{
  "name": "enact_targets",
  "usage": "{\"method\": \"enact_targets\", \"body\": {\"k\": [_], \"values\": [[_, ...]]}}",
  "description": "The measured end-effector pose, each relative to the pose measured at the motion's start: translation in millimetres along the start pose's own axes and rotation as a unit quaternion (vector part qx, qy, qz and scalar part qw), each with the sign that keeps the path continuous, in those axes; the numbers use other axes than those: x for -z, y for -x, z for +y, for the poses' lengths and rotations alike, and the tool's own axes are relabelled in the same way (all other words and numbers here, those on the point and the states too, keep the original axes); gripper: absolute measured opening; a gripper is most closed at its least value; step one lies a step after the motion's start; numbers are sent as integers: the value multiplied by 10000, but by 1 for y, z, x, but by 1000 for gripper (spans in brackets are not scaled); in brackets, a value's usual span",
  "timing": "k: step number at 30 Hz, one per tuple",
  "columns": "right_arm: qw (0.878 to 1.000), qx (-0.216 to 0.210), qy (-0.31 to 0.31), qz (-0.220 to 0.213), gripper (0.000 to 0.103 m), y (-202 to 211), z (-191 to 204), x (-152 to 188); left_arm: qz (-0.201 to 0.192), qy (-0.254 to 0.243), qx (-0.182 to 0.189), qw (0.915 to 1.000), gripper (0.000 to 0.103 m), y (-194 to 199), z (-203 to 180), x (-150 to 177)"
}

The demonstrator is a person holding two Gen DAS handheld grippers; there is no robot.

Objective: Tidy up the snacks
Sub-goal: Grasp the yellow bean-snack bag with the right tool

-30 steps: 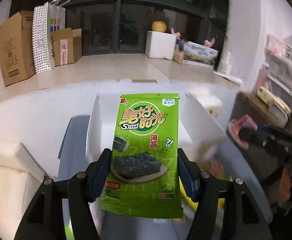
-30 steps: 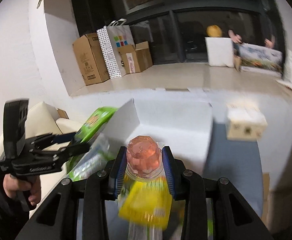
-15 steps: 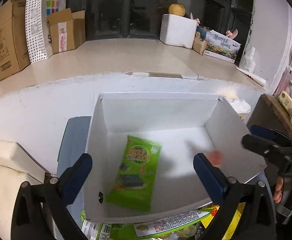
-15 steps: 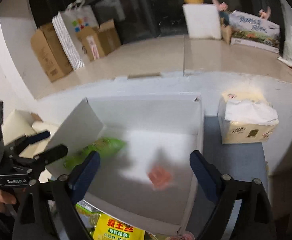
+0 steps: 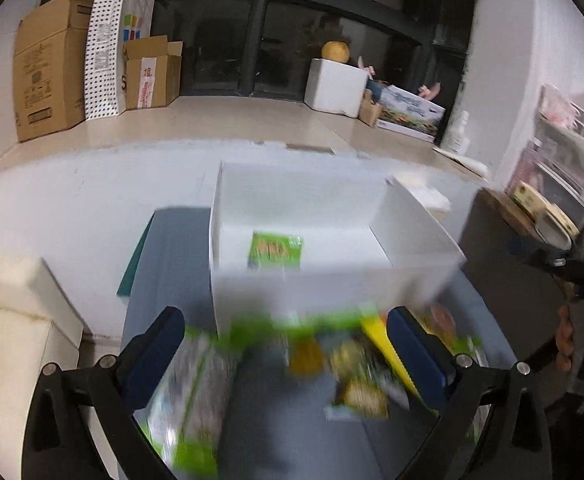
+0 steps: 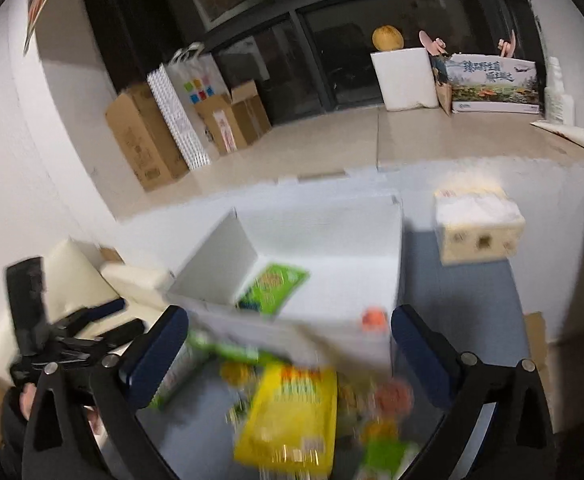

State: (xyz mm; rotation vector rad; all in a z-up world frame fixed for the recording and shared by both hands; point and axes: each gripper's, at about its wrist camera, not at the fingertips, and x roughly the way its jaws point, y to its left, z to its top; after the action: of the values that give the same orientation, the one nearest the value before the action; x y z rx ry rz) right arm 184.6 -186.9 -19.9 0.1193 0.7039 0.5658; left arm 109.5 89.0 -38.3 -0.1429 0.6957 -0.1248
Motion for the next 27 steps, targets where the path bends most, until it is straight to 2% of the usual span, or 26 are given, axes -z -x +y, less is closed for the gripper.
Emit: {"method": "enact_targets", "body": {"k": [4, 8, 18, 22, 24, 27], "values": [[9989, 276, 129, 367, 103, 0, 10, 52, 113, -129, -77, 9998, 103, 25, -13, 57], [9962, 406, 26, 768, 103, -24, 13, 81, 245, -333, -133, 9991, 103, 34, -21, 86], [9863, 890, 383, 1338, 103, -110, 27, 71, 313, -103, -165, 9993, 103, 37, 3, 96], [9827, 813, 350, 1628, 103, -135, 25, 75, 330, -14, -201, 9993, 103, 35, 13, 98], [9839, 840, 338, 1544, 82, -131, 23, 76, 344, 67, -232, 9991, 103, 32, 19, 98], [9871, 615, 196, 1462, 78, -124, 17, 76, 387, 89, -218, 9990, 103, 24, 26, 96]]}}
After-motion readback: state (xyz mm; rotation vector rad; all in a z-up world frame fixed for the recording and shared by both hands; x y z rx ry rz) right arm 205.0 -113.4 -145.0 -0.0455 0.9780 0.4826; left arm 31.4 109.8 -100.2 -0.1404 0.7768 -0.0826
